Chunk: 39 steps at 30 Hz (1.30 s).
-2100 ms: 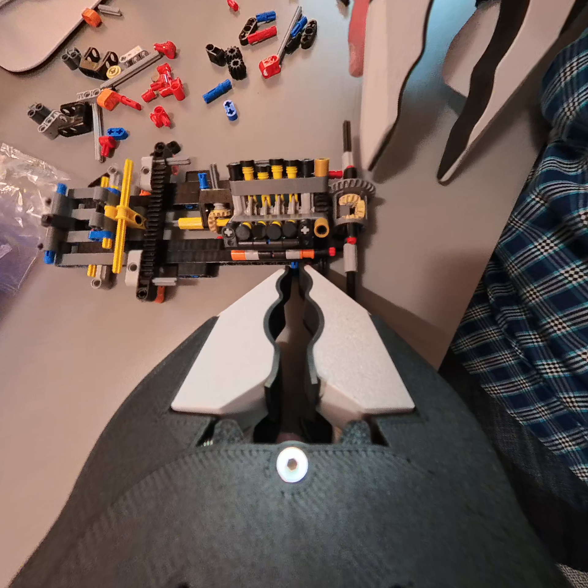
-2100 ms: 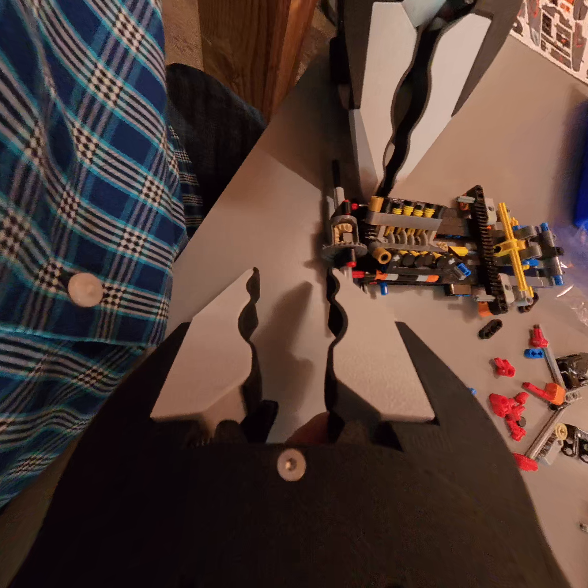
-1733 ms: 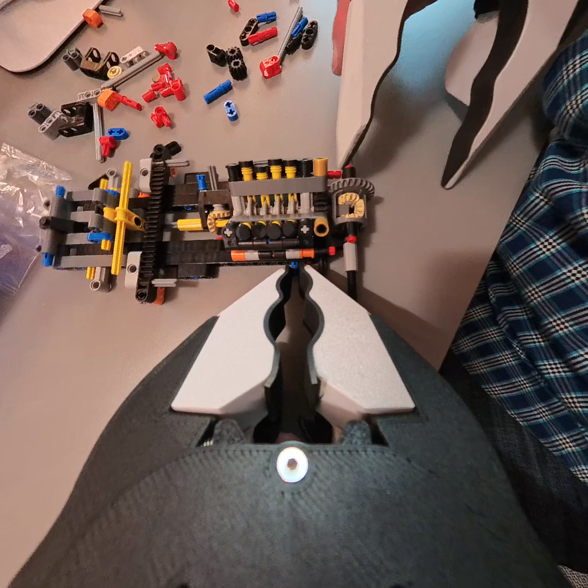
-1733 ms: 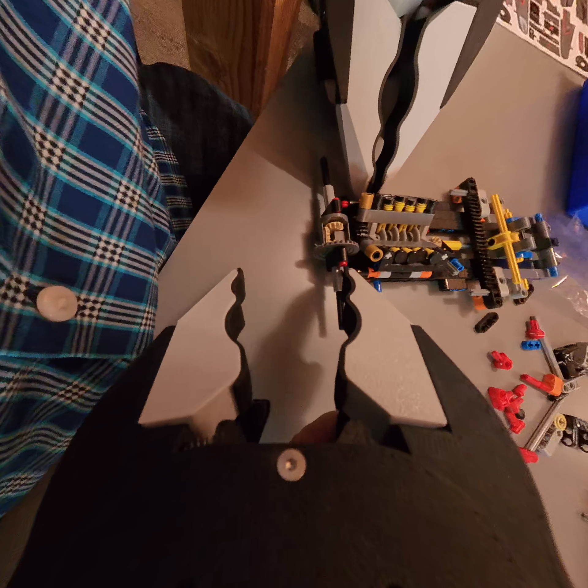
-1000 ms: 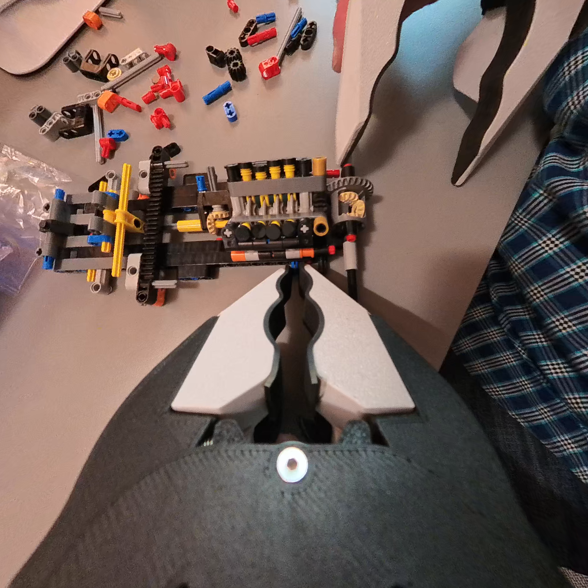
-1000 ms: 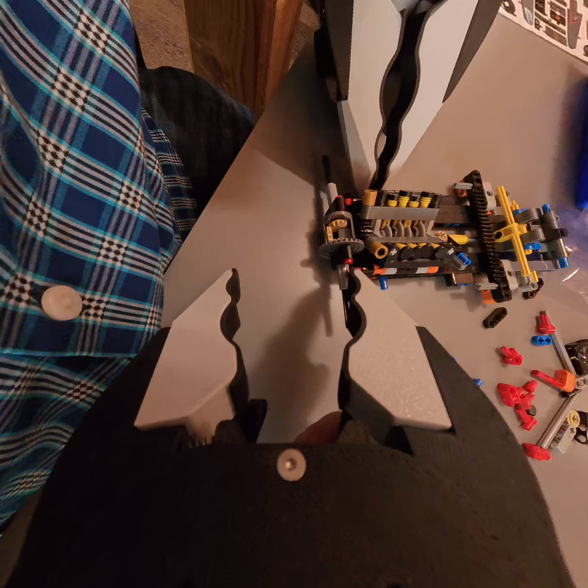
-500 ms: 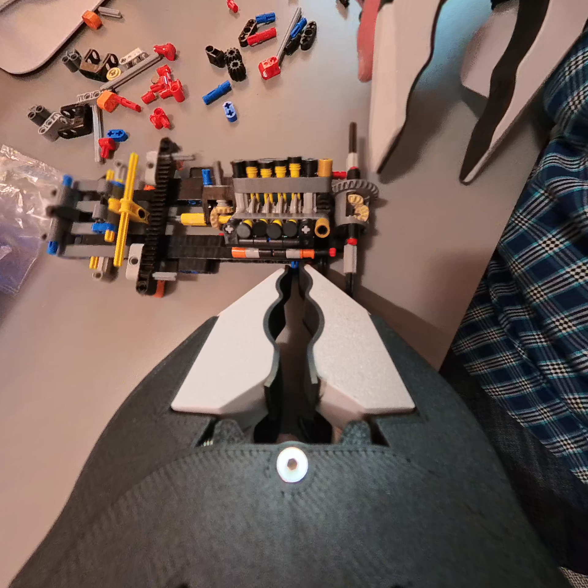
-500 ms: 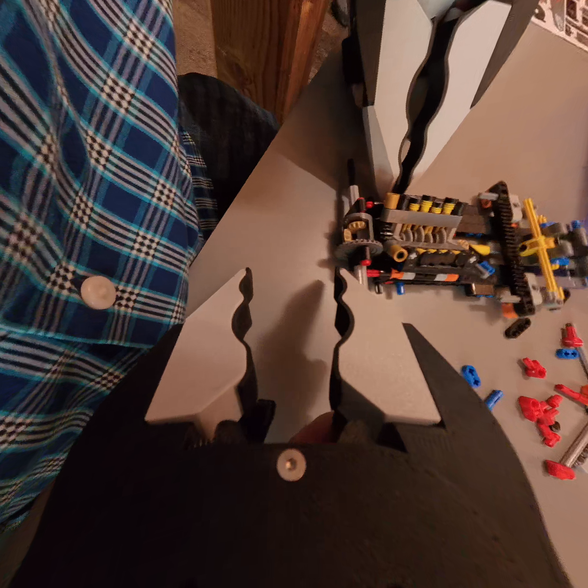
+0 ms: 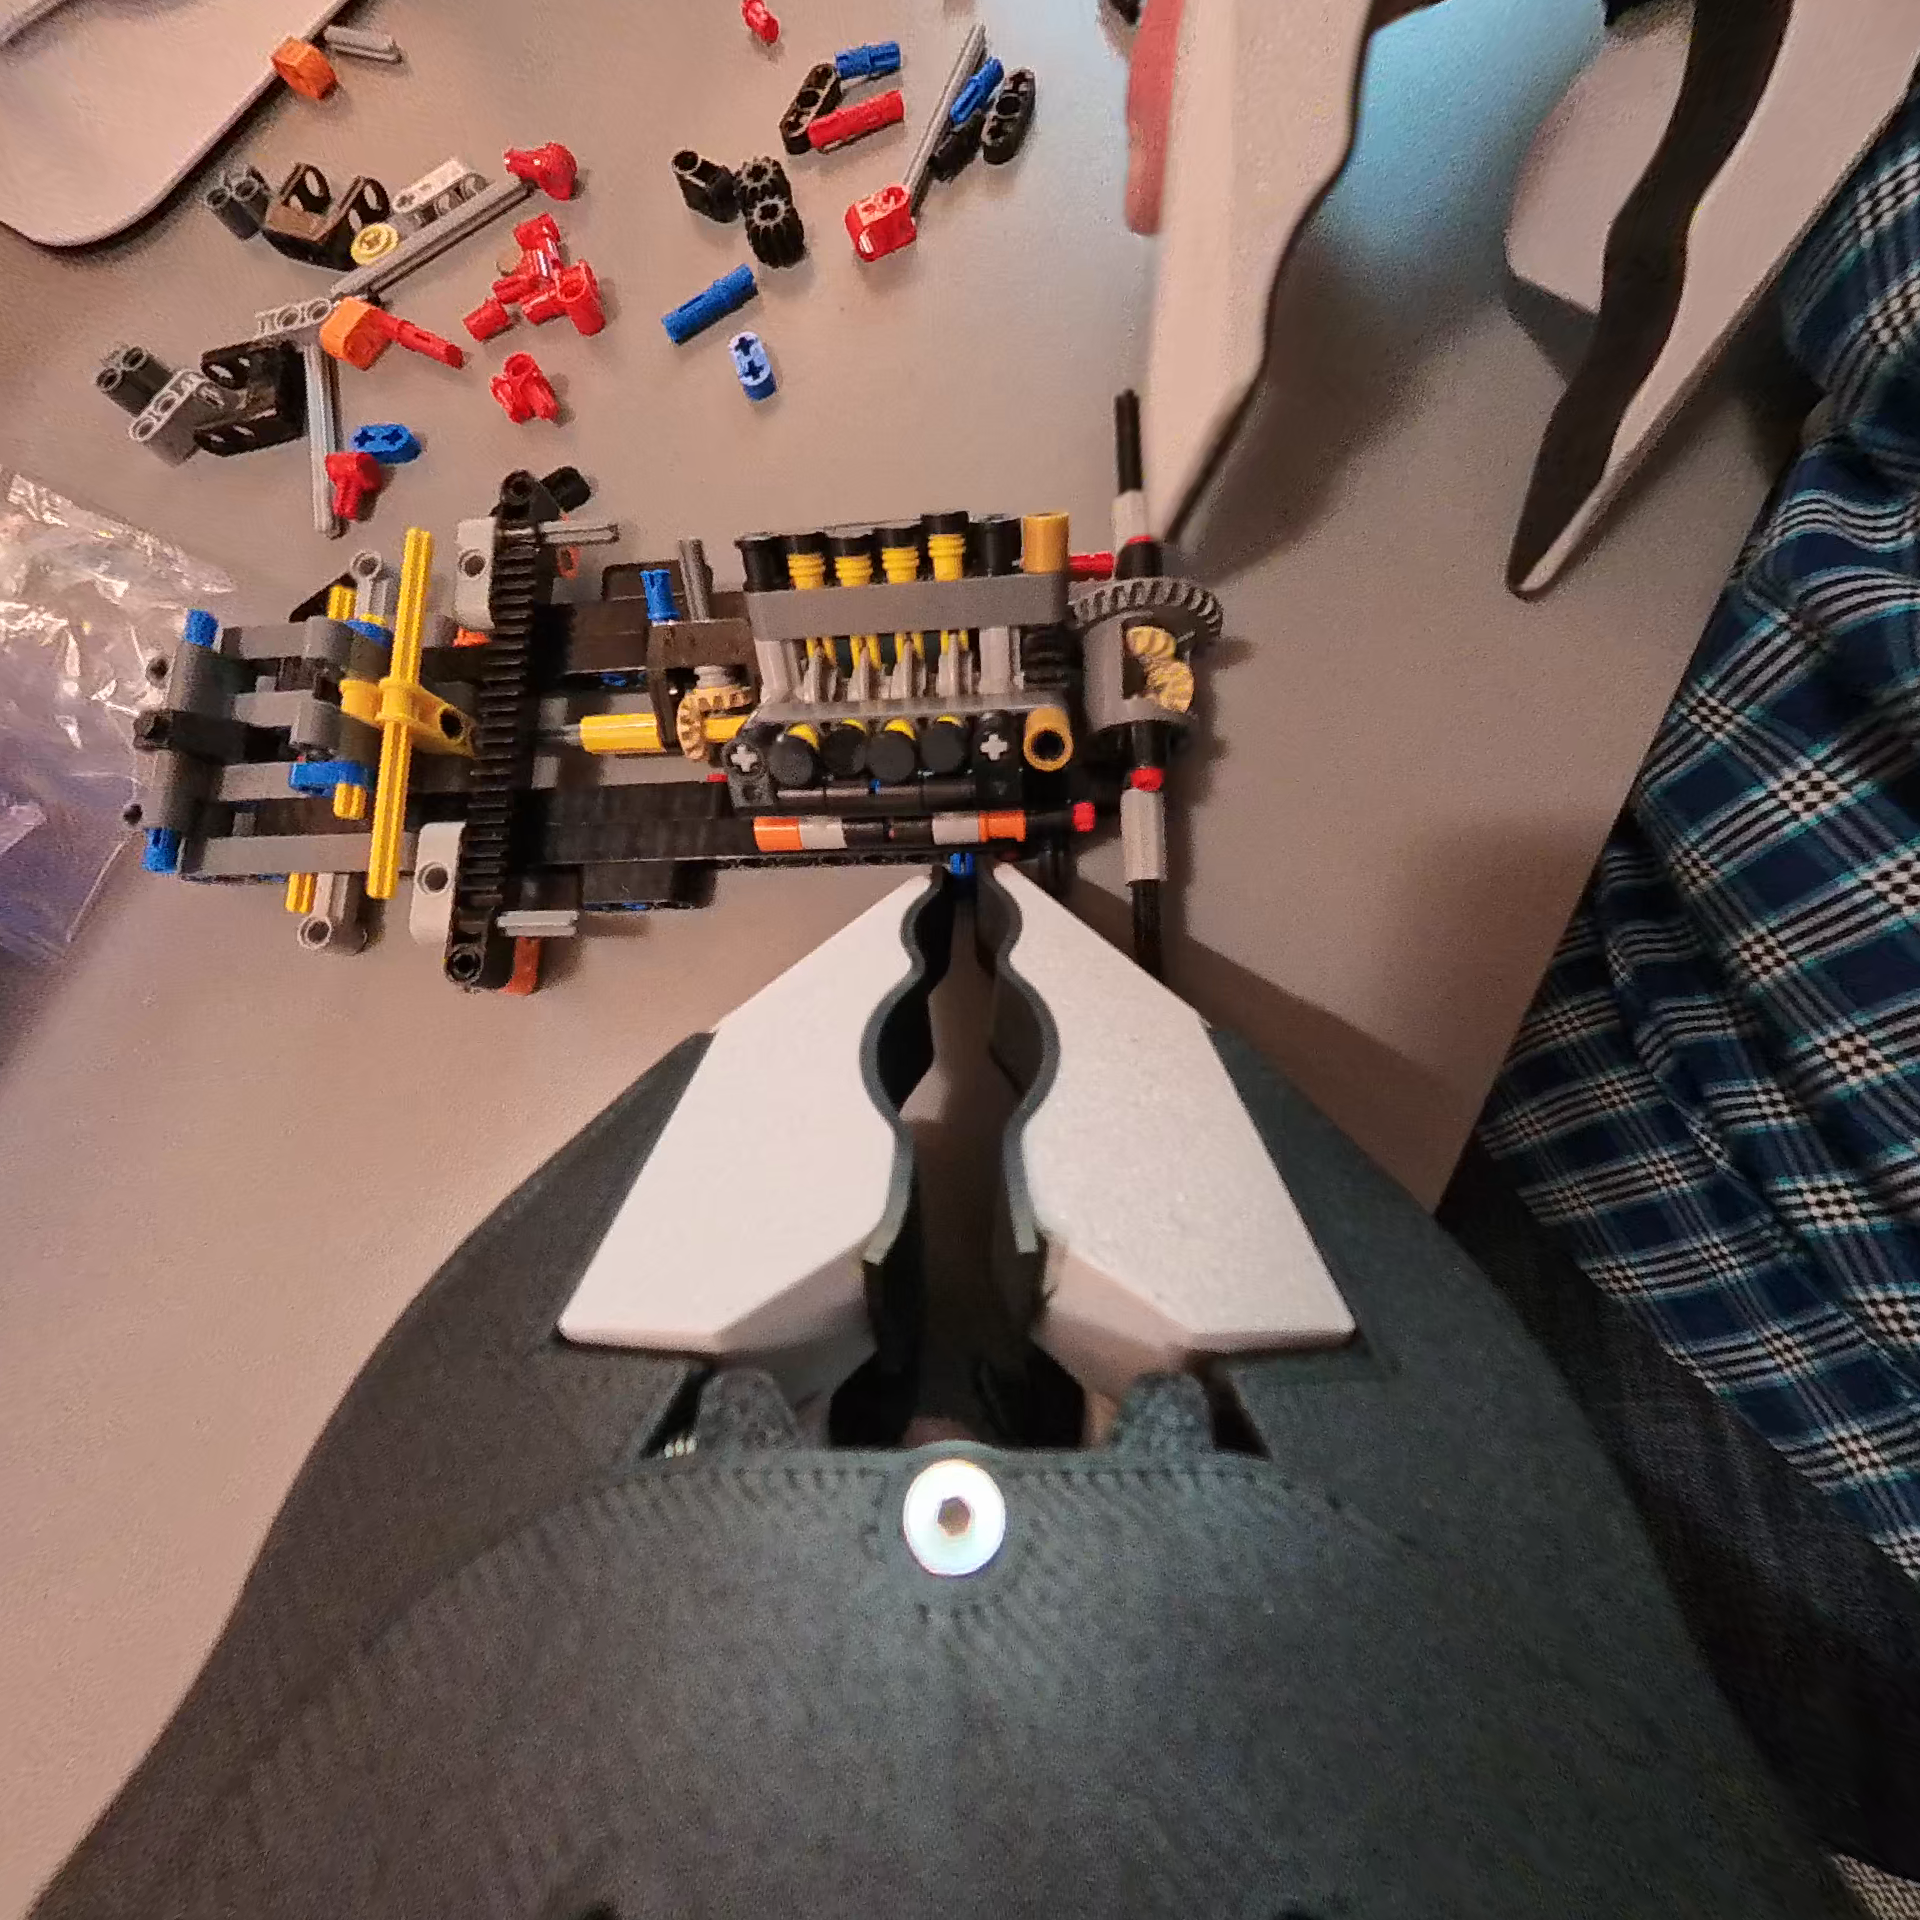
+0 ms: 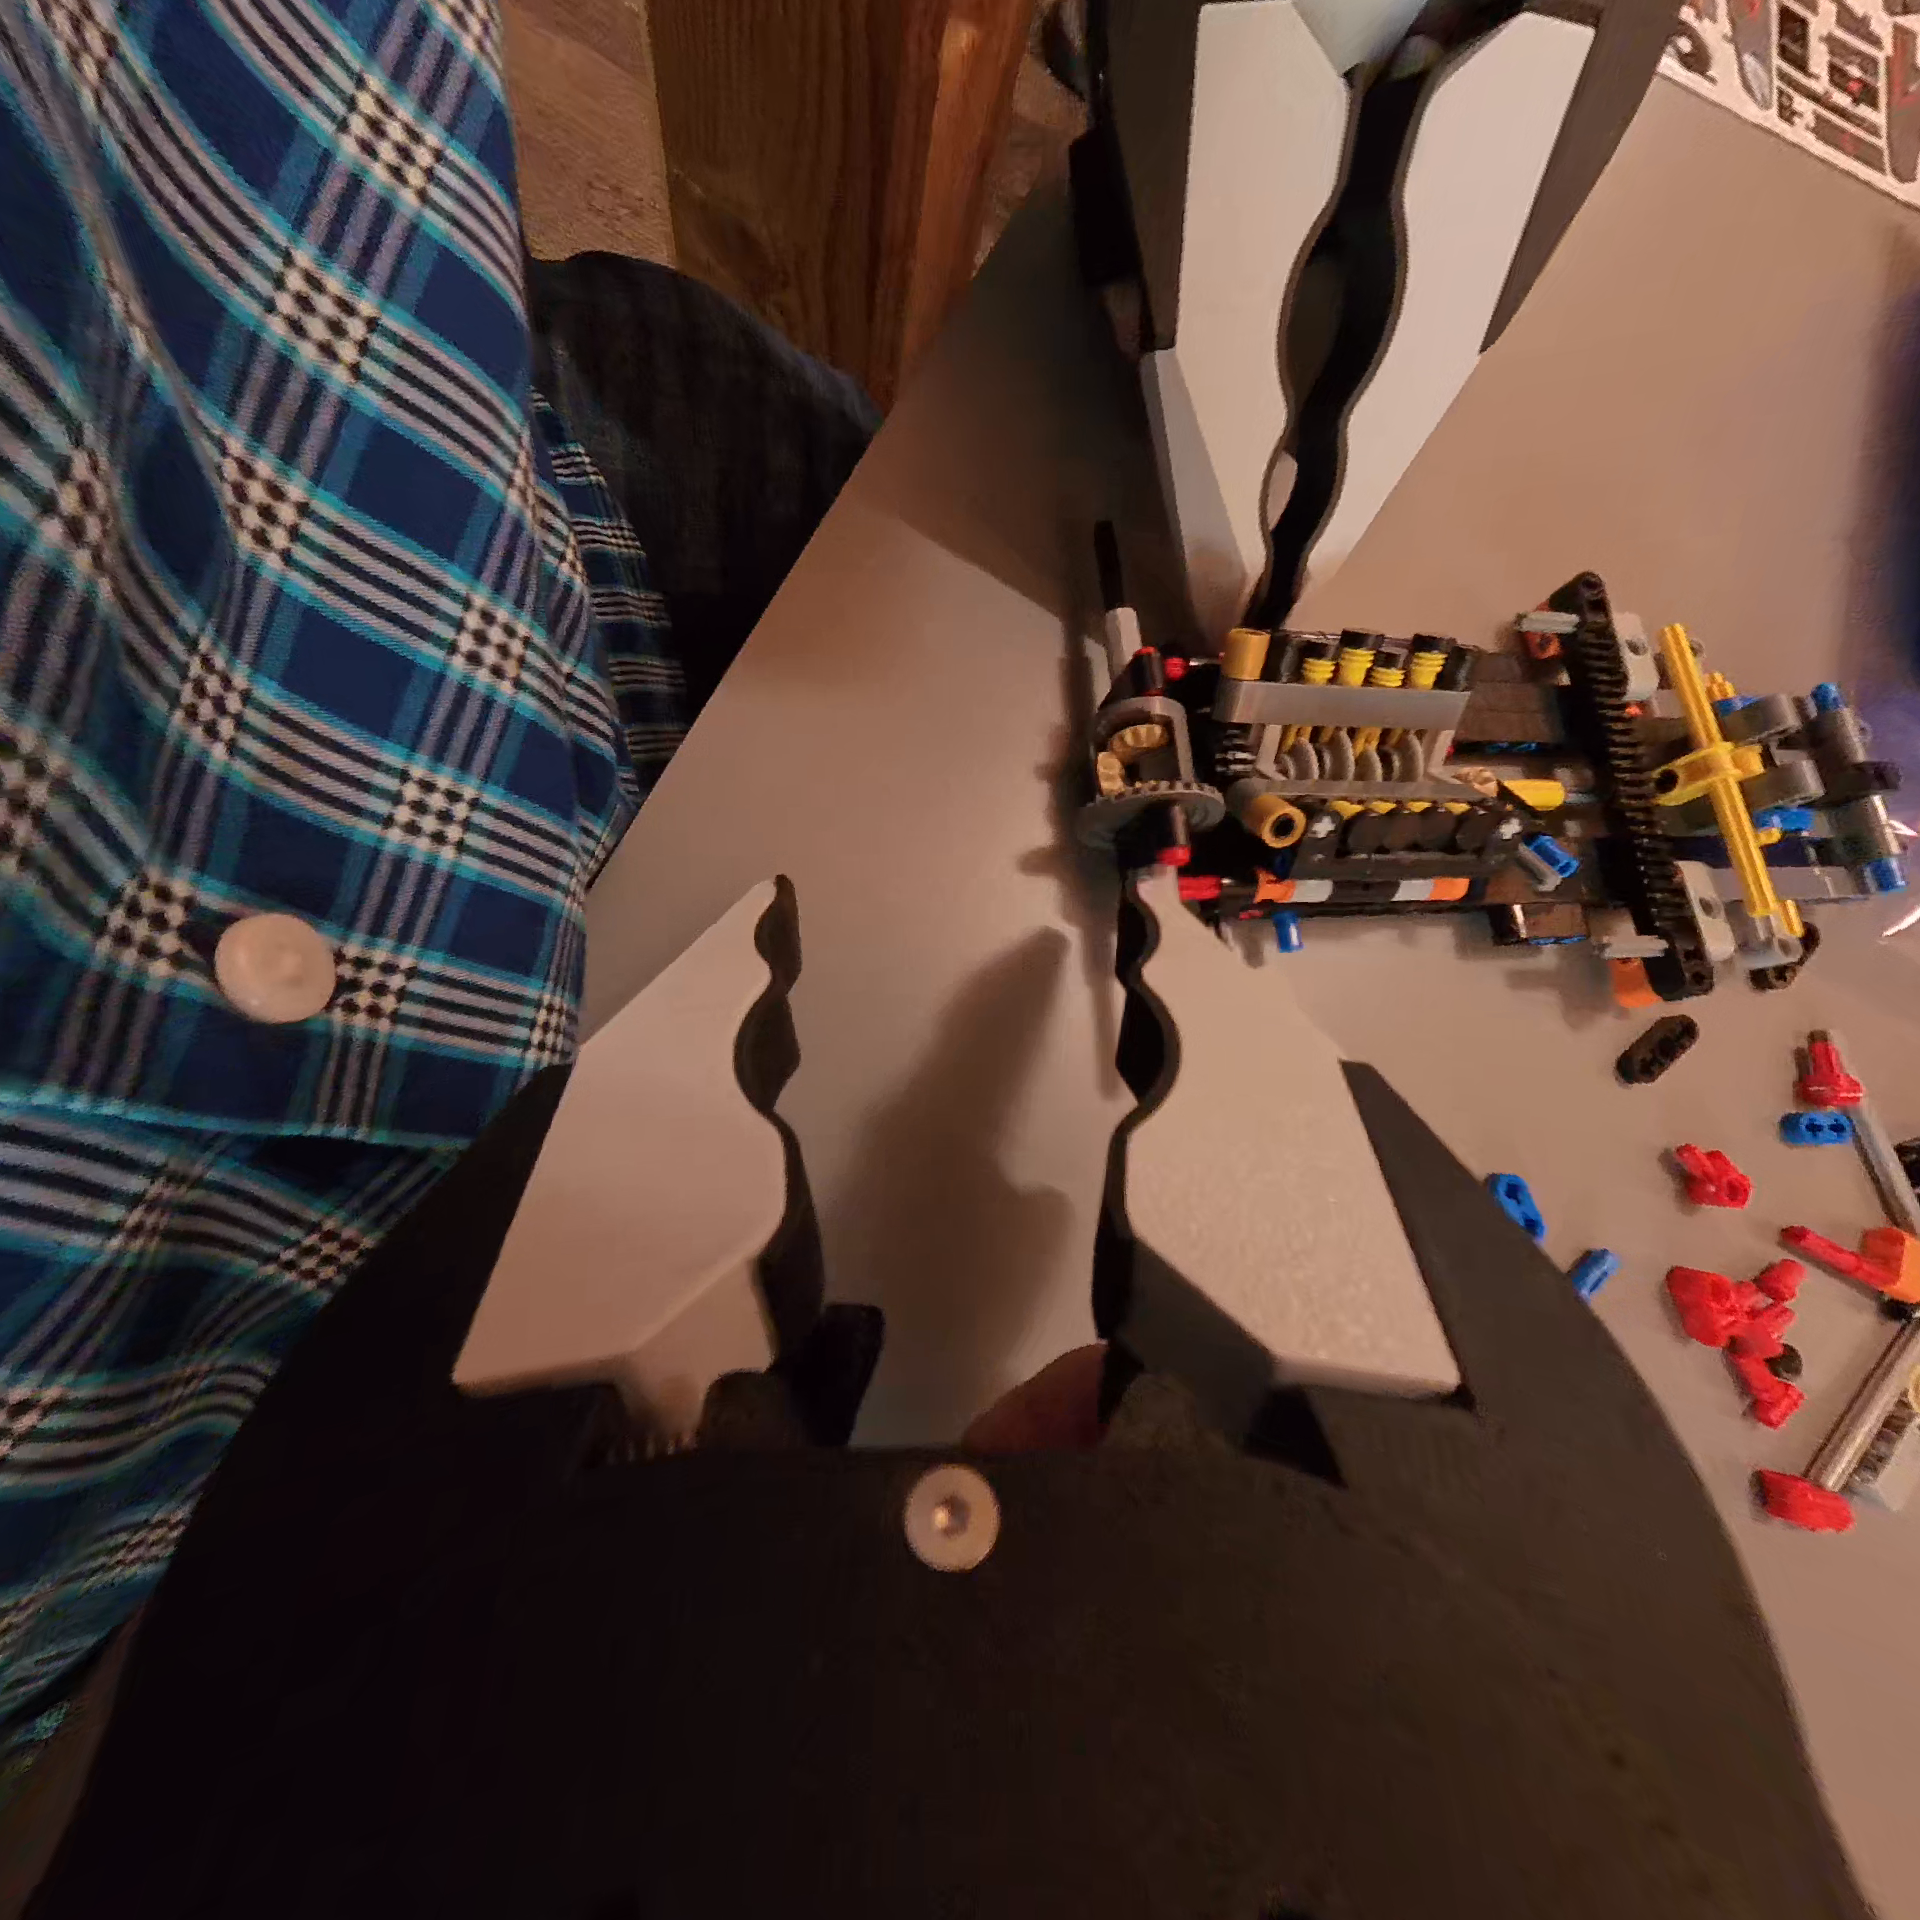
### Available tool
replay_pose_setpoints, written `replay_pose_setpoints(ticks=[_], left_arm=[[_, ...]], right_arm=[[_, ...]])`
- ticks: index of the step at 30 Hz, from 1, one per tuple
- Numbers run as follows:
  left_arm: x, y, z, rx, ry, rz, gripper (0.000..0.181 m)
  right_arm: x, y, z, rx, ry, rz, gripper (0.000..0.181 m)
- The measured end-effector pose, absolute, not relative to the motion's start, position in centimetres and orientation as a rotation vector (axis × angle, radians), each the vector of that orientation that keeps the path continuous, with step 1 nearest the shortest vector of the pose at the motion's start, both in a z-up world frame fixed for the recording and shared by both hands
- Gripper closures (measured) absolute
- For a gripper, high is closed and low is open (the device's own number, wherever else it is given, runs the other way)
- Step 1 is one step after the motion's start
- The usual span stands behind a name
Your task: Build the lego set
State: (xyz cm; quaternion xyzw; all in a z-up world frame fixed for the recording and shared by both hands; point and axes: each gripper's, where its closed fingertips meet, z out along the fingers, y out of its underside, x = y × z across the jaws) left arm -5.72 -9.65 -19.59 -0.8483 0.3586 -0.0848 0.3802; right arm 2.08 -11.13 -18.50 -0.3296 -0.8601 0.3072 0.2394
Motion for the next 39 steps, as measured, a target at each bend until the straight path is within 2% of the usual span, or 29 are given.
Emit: replay_pose_setpoints(ticks=[1,3,8,10,15,18,22,24,27,32,39], left_arm=[[-5.73,-9.65,-19.59,-2.166,0.915,-0.217,0.178],[-5.74,-9.64,-19.59,-2.166,0.916,-0.216,0.178],[-5.75,-9.65,-19.59,-2.166,0.915,-0.217,0.178],[-5.76,-9.64,-19.59,-2.166,0.915,-0.218,0.178],[-5.78,-9.65,-19.6,-2.166,0.916,-0.217,0.178],[-5.8,-9.65,-19.61,-2.166,0.916,-0.219,0.177],[-5.83,-9.65,-19.61,-2.165,0.916,-0.216,0.177],[-5.84,-9.65,-19.61,-2.165,0.916,-0.217,0.178],[-5.86,-9.65,-19.61,-2.165,0.916,-0.217,0.178],[-5.9,-9.64,-19.61,-2.164,0.917,-0.215,0.178],[-5.94,-9.62,-19.62,-2.164,0.919,-0.215,0.178]], right_arm=[[2.21,-11.21,-18.68,-0.901,-2.364,0.837,0.118],[2.28,-11.37,-18.76,-0.907,-2.361,0.847,0.123],[1.62,-10.9,-18.04,-0.927,-2.312,0.851,0.107],[1.6,-10.68,-18.46,-0.929,-2.327,0.829,0.107],[1.81,-10.98,-18.54,-0.92,-2.338,0.838,0.109],[2.17,-11.41,-18.53,-0.897,-2.358,0.857,0.12],[2.18,-11.52,-18.43,-0.899,-2.349,0.865,0.12],[1.63,-11.16,-17.91,-0.92,-2.31,0.871,0.108],[1.47,-10.7,-18.54,-0.94,-2.327,0.841,0.104],[1.66,-10.96,-18.6,-0.929,-2.335,0.849,0.105],[2.0,-11.31,-18.65,-0.912,-2.356,0.868,0.117]])
